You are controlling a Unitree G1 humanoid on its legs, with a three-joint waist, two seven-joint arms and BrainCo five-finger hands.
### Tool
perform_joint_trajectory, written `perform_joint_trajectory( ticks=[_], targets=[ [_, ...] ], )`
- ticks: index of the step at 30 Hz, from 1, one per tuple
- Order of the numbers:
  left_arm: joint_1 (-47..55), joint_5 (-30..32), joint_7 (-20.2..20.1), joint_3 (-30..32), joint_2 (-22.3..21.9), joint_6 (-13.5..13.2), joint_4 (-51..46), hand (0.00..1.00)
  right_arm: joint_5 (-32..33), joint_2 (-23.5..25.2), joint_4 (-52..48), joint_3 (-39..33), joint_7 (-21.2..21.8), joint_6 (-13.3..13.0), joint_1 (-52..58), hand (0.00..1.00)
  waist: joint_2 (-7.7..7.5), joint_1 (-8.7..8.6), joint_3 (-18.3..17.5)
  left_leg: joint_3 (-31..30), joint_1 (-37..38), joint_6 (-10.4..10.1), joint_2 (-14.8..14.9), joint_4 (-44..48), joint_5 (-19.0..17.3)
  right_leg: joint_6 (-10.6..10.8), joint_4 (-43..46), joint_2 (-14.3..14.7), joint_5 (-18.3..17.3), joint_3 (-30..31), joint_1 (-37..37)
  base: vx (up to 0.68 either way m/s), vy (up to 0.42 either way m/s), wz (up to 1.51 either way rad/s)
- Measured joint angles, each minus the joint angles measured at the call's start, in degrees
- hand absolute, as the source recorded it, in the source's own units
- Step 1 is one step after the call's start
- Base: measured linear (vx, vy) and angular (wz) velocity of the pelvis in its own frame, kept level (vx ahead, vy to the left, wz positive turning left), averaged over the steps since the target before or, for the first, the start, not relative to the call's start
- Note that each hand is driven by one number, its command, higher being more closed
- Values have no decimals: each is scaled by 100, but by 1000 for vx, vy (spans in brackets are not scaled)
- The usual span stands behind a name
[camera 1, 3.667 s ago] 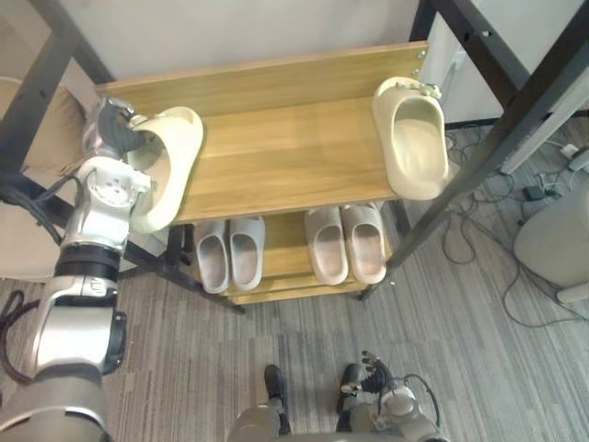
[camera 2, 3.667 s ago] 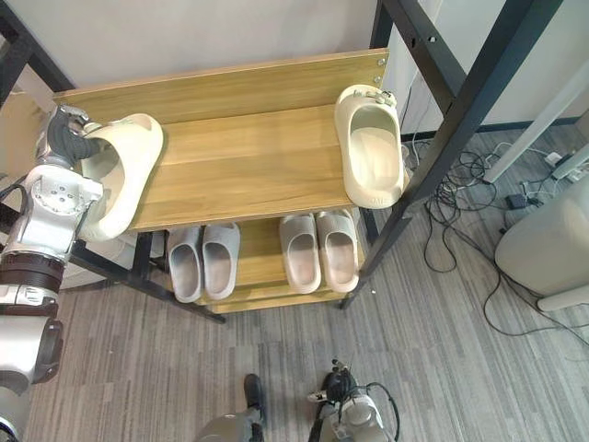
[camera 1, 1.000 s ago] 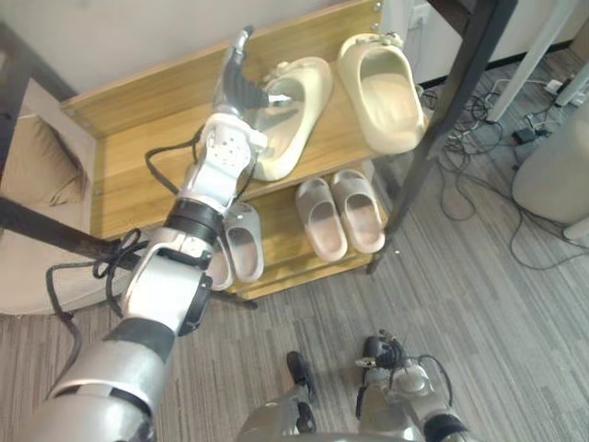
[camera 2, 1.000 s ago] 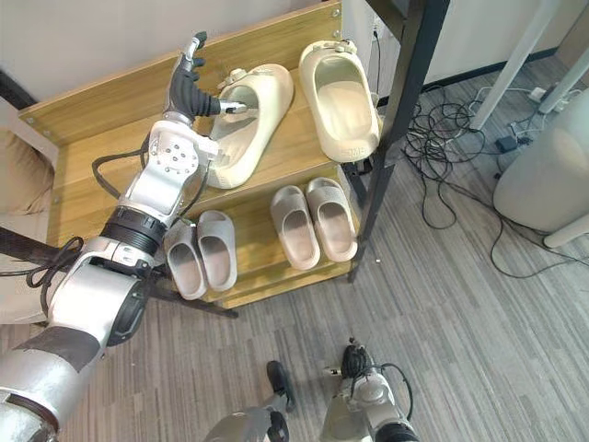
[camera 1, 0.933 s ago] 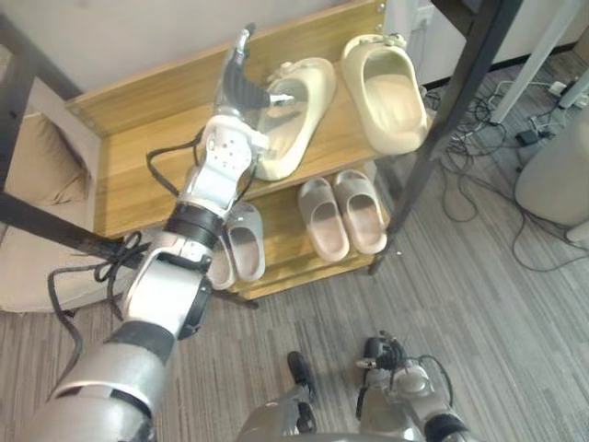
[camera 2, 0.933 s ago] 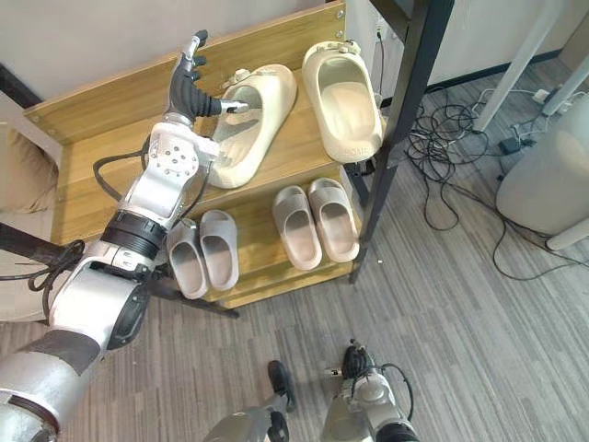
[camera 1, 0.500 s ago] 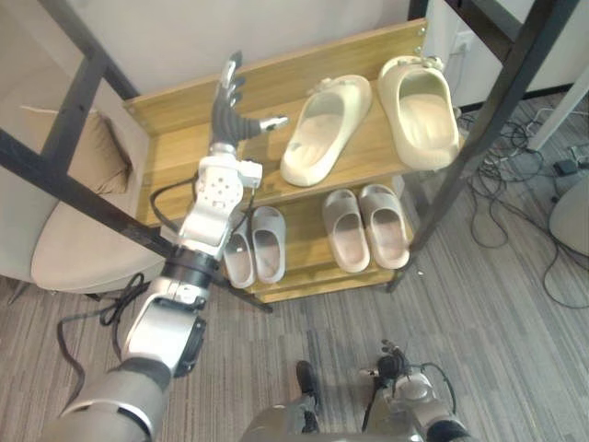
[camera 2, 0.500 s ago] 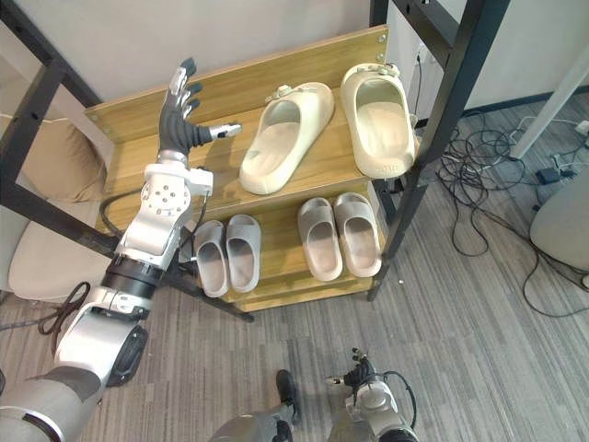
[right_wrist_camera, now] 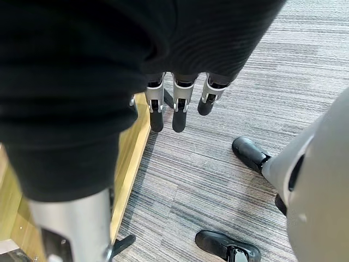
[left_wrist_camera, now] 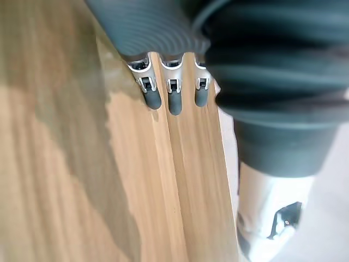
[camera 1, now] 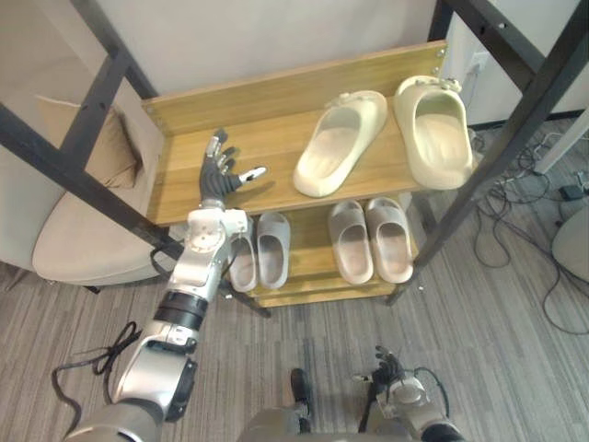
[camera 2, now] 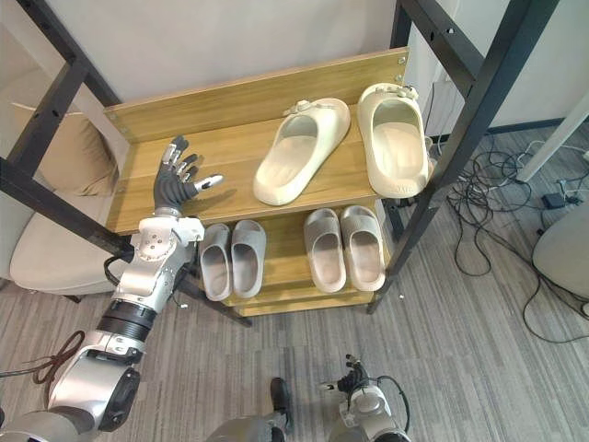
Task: Organize the slippers on the shoe rack
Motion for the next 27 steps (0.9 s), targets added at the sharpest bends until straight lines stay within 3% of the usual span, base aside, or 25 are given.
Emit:
perform_joint_trajectory(
  ticks=[11,27],
  targets=[
    [-11,-12,-113,-568,-617,-96,-182,0,-11,19,86,110,-1,41,-11,0,-107,-91,-29,-3,69,-54,11,-28,-68,53,-1,4,-95,-38,73,-10,8,1],
    [-250,-175,-110,-1171,-1014,-109,-169,0,-10,17,253,115,2,65,-167,0,-139,-255,-31,34,122,-46,11,2,-65,24,-2,2,-65,5,91,-4,9,-1]
  ],
)
